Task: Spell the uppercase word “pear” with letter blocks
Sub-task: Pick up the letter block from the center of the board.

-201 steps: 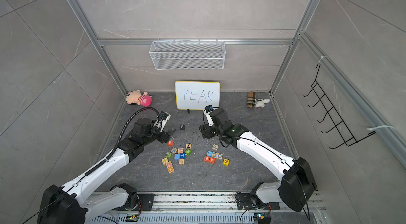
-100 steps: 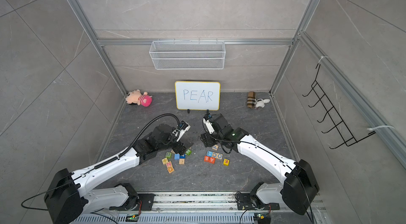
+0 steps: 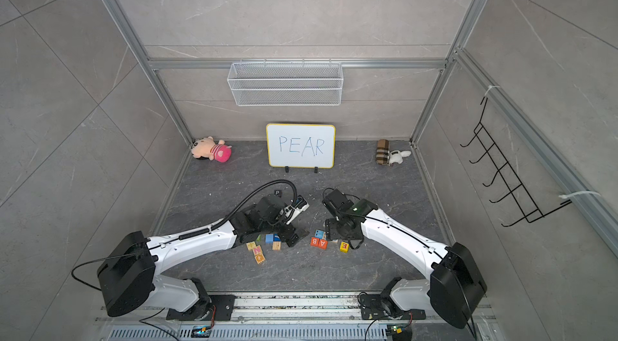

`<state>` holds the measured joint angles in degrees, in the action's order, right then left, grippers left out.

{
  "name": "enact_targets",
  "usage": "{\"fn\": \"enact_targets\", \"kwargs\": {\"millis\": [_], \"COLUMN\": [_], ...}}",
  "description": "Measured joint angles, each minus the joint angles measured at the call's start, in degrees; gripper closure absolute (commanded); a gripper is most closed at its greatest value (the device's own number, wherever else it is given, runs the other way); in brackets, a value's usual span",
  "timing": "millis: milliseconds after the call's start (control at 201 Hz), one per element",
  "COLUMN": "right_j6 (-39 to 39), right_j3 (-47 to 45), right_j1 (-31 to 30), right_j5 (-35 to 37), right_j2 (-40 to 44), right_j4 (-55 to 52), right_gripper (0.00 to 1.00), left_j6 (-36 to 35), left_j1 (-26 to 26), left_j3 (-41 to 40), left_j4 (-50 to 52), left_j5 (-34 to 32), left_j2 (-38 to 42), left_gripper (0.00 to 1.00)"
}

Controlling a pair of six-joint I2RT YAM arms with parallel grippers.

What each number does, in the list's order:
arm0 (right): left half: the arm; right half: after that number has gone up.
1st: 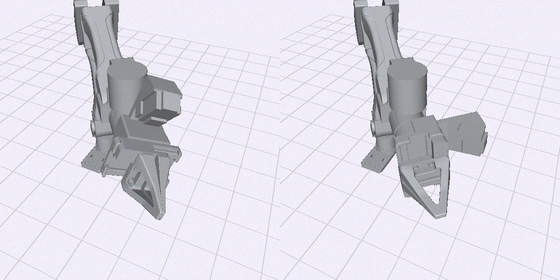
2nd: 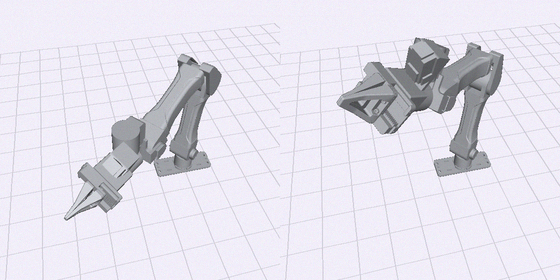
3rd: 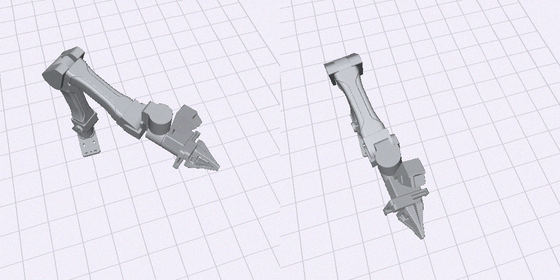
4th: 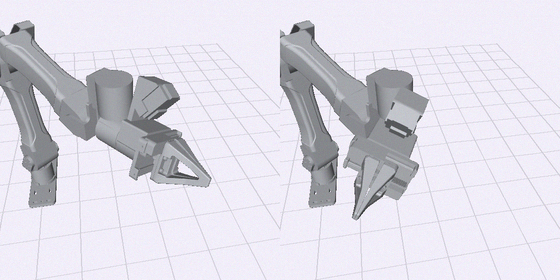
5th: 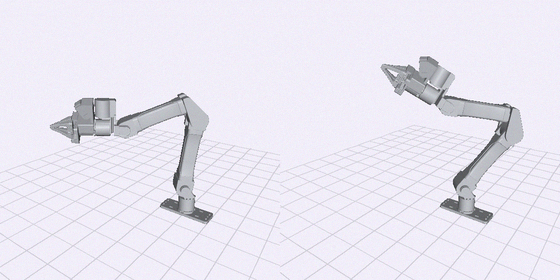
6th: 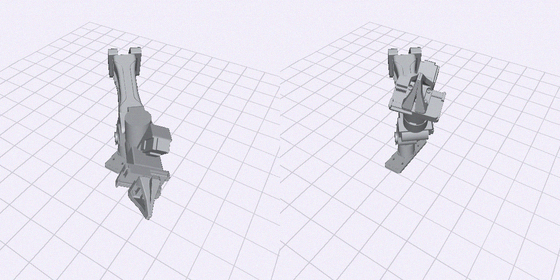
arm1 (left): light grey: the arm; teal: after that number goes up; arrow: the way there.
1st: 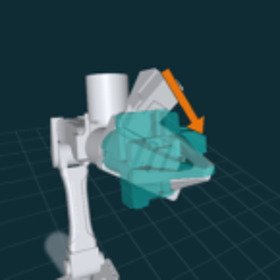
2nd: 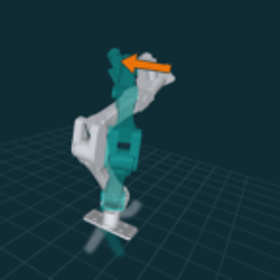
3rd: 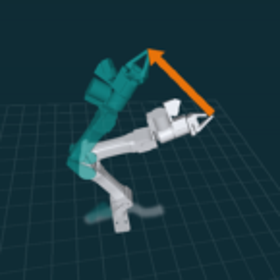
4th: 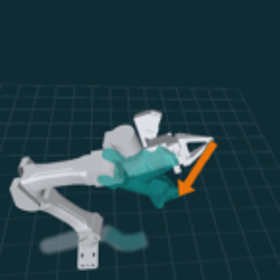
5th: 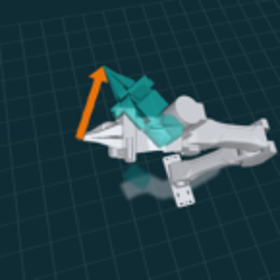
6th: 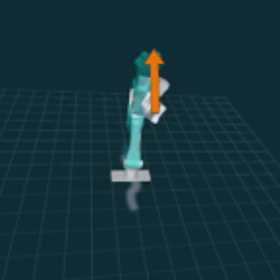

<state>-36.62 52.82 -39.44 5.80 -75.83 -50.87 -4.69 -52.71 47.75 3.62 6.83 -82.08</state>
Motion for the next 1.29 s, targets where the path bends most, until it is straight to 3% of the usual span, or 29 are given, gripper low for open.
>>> {"fn": "enact_targets", "kwargs": {"millis": [299,1095,1294], "right_j6": [-5.66,-7.54,-7.34], "right_j3": [-3.06,-8.7,-8.68], "right_j1": [2.08,3.82,4.02], "right_j5": [-1.05,-4.92,-4.09], "right_j2": [-3.26,-9.99,-10.34], "right_j4": [-0.42,10.45,10.62], "right_gripper": [0.2,0.24,0.3], "left_j6": [-0.94,-1.31,-1.31], "left_j1": [-1.31,-1.31,-1.31], "left_j3": [1.75,1.42,1.4], "left_j4": [-1.18,-2.84,-2.84], "left_j5": [2.16,2.29,2.27], "left_j2": [-5.62,-5.46,-5.46], "left_gripper": [0.0,0.0,0.0]}}
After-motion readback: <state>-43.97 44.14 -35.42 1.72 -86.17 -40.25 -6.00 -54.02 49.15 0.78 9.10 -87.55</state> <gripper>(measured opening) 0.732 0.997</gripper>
